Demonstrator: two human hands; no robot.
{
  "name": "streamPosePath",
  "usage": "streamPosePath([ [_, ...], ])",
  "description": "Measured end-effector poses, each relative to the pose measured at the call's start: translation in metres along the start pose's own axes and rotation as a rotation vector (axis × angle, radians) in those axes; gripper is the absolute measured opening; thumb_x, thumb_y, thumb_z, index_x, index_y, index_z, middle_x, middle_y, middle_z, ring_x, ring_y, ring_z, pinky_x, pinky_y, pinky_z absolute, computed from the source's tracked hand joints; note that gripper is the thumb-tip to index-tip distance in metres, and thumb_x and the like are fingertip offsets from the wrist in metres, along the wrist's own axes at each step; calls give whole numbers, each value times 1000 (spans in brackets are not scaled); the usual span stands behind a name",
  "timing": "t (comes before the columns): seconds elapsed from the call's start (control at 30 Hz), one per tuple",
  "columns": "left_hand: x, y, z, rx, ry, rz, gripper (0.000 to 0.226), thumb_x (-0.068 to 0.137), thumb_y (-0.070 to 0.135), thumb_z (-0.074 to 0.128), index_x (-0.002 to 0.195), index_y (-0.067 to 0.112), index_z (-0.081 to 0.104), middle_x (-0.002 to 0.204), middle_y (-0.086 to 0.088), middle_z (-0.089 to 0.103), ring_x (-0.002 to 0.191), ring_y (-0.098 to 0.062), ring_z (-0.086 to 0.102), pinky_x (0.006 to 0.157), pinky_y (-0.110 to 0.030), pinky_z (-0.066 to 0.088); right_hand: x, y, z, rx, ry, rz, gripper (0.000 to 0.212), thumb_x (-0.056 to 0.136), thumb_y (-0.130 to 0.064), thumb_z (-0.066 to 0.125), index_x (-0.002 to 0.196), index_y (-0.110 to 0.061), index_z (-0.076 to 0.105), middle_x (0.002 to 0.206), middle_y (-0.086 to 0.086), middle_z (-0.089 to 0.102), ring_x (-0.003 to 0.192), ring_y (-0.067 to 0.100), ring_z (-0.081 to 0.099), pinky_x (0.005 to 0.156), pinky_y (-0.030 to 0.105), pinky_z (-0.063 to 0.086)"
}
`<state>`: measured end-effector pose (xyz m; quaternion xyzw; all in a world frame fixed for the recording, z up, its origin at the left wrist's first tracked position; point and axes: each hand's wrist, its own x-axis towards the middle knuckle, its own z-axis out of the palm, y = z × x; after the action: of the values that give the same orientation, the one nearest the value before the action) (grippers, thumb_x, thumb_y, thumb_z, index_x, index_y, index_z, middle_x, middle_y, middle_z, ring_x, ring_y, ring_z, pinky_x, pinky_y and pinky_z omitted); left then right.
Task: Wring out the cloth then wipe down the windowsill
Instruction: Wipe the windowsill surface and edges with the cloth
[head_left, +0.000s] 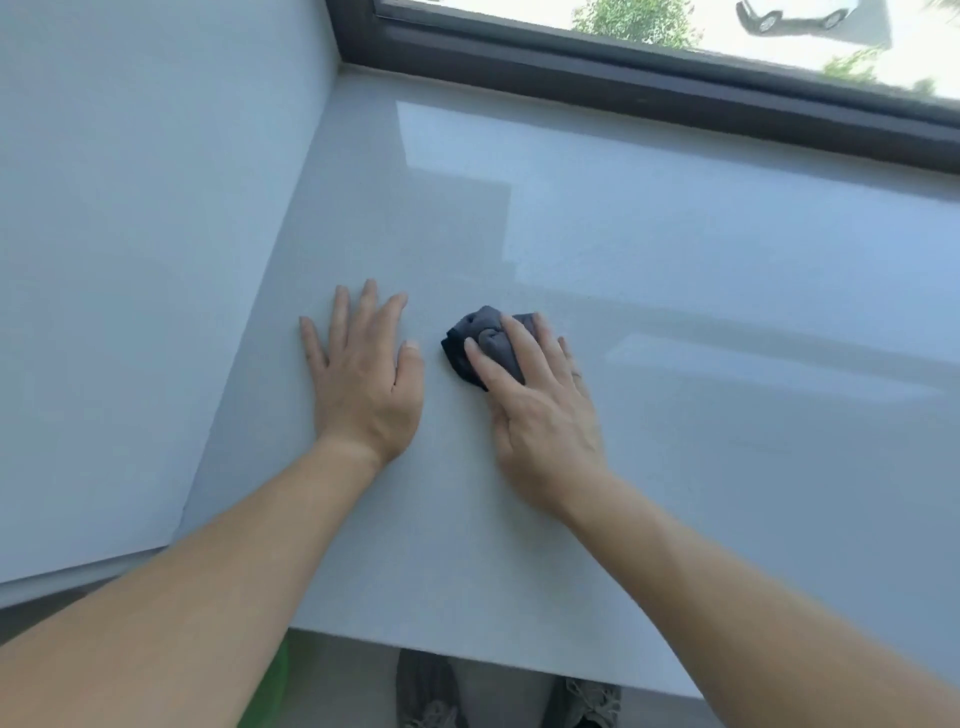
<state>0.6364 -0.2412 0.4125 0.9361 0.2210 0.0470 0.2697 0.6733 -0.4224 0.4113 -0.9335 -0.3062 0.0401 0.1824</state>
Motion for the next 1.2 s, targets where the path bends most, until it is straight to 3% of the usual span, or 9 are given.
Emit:
streamPosePath([
  [0.1,-14,-4,-10,-106,7,39,55,91,33,34,142,15,42,161,-7,27,152,-17,5,121,-47,-9,-4,30,-16,-16,-53,15,59,96,-10,47,149,-35,38,163,-1,20,153,28,7,124,44,6],
  [0.27,-73,-19,-25,90,-40,145,51,94,39,32,136,18,52,162,-9,23,152,-23,6,122,-45,-8,19,64,-35,29,156,538,58,97,-14,42,152,-33,34,164,-4,12,152,25,3,124,40,6],
  [0.43,-97,-34,-20,217,-153,183,64,93,40,22,154,23,31,166,-8,8,153,-22,-3,122,-50,-3,-60,-34,8,8,-15,22,63,88,-15,46,149,-31,40,163,4,23,152,33,10,123,50,11],
  [0.53,-98,-34,-19,228,-162,185,65,92,40,22,154,23,28,166,-8,6,153,-22,-5,122,-49,-4,-71,-17,1,-20,-109,-150,62,89,-14,45,148,-32,41,161,6,28,151,34,15,123,51,11],
  [0.63,-99,-34,-19,231,-160,187,65,93,42,20,155,23,27,166,-8,6,153,-22,-5,122,-50,-4,-33,35,-16,-7,47,173,60,88,-11,47,145,-27,47,159,10,30,148,38,22,119,57,18],
  [0.73,-98,-35,-19,222,-172,193,66,93,44,17,155,24,24,166,-7,2,152,-21,-9,122,-49,-7,-12,38,-20,34,161,529,58,94,-14,45,150,-29,39,164,2,17,152,31,9,123,48,8],
  [0.9,-99,-36,-21,140,-154,208,63,94,42,19,153,23,31,166,-7,7,153,-20,-4,122,-48,-8,-102,-43,12,-10,-16,-28,64,86,-12,50,147,-28,44,161,7,27,152,35,13,123,51,12],
  [1.0,-100,-37,-20,146,-148,211,63,94,42,19,153,23,32,166,-7,7,153,-20,-5,122,-47,-8,-113,-20,1,-33,-73,-118,59,89,-14,44,146,-30,46,160,8,31,151,34,17,122,54,15],
  [1.2,-101,-36,-18,75,-85,210,58,91,36,26,143,17,42,163,-11,21,152,-23,6,122,-48,-5,-62,21,-18,47,169,563,54,97,-17,43,151,-28,39,164,3,16,152,32,6,123,49,7],
])
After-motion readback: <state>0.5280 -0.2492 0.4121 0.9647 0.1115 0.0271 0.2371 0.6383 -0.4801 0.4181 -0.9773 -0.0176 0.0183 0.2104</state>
